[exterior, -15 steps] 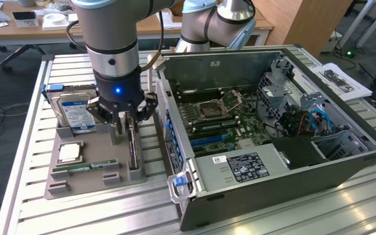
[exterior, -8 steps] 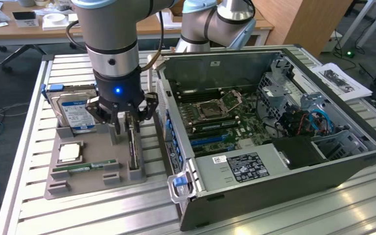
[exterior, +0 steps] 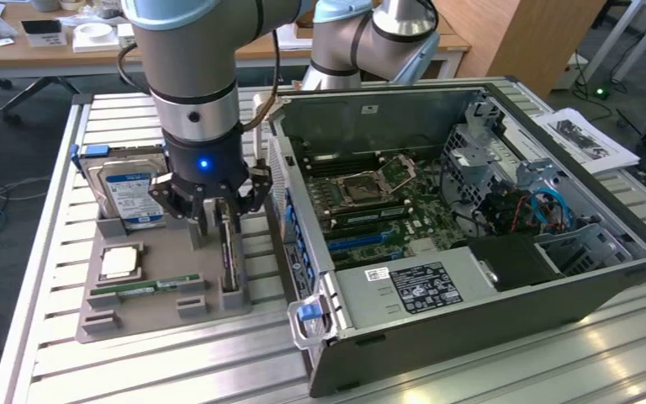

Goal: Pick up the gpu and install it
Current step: 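Pick up the gpu and move the gpu toward the slot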

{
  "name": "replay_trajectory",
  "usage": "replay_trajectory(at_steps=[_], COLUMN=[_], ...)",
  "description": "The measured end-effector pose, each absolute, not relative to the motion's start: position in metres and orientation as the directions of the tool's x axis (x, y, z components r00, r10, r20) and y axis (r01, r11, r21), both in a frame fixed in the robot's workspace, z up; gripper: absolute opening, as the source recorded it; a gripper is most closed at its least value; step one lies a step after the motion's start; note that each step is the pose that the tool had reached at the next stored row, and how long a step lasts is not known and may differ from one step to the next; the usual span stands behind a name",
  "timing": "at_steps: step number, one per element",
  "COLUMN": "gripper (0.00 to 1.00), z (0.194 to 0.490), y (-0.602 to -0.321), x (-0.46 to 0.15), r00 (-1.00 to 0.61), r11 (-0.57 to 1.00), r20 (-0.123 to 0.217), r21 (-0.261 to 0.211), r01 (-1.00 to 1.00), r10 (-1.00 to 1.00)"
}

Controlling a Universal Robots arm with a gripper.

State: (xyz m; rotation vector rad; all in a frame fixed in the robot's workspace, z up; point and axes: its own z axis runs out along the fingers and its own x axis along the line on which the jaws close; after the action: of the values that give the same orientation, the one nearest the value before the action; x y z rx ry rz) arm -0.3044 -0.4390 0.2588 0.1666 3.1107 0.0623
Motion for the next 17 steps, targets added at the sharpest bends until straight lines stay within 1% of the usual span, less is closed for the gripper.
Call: replay_trajectory(at_steps=[9, 17], gripper=[0.49, 0.49], z=[0.256, 0.242], y=[-0.441, -0.442], x=[-0.301, -0.301], r00=[-0.994, -0.994], r11=[0.993, 0.993], r20=[-0.024, -0.024], r21=[0.041, 0.041], r01=[0.106, 0.106], r10=[0.107, 0.107])
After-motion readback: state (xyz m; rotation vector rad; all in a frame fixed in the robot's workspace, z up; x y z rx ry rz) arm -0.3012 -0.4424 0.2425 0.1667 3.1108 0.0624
